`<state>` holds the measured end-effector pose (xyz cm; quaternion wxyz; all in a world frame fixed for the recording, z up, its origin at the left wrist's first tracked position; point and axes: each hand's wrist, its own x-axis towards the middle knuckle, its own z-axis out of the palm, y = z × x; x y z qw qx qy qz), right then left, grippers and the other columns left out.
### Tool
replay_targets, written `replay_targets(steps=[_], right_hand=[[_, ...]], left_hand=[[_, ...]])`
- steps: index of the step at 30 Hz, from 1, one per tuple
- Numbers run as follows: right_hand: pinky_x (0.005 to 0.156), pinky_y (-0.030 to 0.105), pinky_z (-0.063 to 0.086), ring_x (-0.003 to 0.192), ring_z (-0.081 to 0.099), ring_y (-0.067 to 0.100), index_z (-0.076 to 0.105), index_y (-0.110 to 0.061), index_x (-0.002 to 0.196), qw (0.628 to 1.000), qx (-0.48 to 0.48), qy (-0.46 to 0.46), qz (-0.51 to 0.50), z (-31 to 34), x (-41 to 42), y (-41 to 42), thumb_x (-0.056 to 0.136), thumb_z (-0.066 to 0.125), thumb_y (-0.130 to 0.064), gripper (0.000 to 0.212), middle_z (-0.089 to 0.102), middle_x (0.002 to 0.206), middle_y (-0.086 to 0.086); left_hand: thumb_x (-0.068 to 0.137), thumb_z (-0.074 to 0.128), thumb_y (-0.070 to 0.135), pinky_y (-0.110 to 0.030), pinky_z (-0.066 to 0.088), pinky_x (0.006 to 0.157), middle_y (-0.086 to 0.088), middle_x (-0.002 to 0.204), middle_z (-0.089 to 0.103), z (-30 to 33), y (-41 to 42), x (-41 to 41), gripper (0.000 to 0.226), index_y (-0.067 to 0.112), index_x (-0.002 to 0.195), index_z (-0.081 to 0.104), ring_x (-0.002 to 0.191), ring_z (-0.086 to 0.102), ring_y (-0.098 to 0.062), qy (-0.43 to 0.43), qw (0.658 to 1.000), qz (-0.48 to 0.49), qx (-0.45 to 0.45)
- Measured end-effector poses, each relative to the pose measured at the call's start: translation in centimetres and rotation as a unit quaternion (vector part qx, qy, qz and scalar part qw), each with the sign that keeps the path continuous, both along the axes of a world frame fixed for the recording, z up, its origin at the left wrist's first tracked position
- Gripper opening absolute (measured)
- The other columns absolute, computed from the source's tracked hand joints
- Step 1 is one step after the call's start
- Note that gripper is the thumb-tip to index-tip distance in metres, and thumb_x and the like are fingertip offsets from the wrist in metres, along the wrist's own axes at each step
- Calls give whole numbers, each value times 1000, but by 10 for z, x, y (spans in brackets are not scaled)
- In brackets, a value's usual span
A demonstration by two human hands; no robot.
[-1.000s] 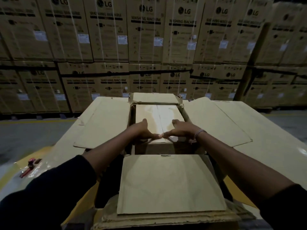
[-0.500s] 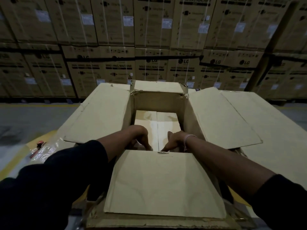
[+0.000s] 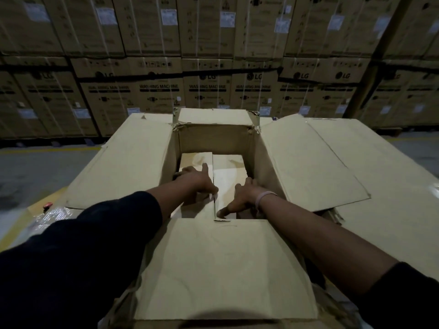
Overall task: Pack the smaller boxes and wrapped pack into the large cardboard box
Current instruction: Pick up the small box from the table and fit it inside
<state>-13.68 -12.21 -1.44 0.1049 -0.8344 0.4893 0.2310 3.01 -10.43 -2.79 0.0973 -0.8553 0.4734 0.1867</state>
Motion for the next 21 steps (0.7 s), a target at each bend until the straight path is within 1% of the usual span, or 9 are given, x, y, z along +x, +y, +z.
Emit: replay_targets(steps=[2,3,5,6,11,13,16,19,21], right_hand=[[120,52,26,154,5,43,21,-12,162,1000,1,-15,-8,0,2,-2,77,62,-84,118,4,168,23],[120,52,25,154,6,43,27,-11,161,1000,1,-21,-11,0,4,-3,80,59,-83,112,5,168,24],[120,51,22,153,10,44,39,-11,156,1000,4,-21,-12,0,7,-5,85,51,-83,102,9,167,28],[120,51,22,153,11,44,43,-12,155,1000,6,-18,-15,0,10,-7,86,48,-85,101,10,166,30],[115,51,34,149,23,41,45,-16,152,999,16,-25,-31,1,31,-18,62,55,-98,123,19,166,22],[110,48,41,146,30,40,32,-16,159,998,2,-55,-39,0,38,-16,58,65,-93,131,18,165,19],[113,57,40,149,23,43,9,-25,164,997,-14,-70,-34,-2,48,-11,58,74,-82,136,13,166,15],[107,53,46,146,29,42,10,-25,164,994,-2,-104,-27,3,55,-14,70,73,-68,121,14,166,14],[97,44,50,143,36,41,14,-21,163,991,-5,-135,-16,14,56,-14,78,71,-56,108,19,163,15]], left_hand=[[79,68,63,-57,43,105,-31,160,18,10,5,0,120,28,161,-12,140,35,-48,21,999,-18,-34],[83,68,55,-48,51,92,-29,152,36,18,9,-2,113,24,162,-6,126,50,-41,23,997,-36,-57],[90,65,35,-36,51,67,-21,126,60,32,12,-3,97,14,161,4,97,61,-29,0,993,-75,-92],[93,62,28,-36,49,66,-20,122,63,40,15,-3,89,9,160,7,94,62,-29,-25,990,-94,-99],[99,59,14,-36,52,83,-21,133,58,64,33,22,48,2,143,44,113,63,-32,-98,980,-140,-100],[101,52,9,-40,50,97,-29,150,39,60,43,27,57,-1,153,31,129,53,-42,-135,973,-161,-99],[105,47,13,-54,34,117,-32,163,7,57,50,36,63,6,161,18,149,16,-55,-234,943,-214,-104],[106,48,22,-60,18,123,-29,165,10,57,50,46,50,13,154,38,153,2,-50,-285,919,-265,-66],[105,52,23,-63,9,123,-24,163,26,57,51,50,44,18,148,49,154,6,-47,-297,906,-301,-15]])
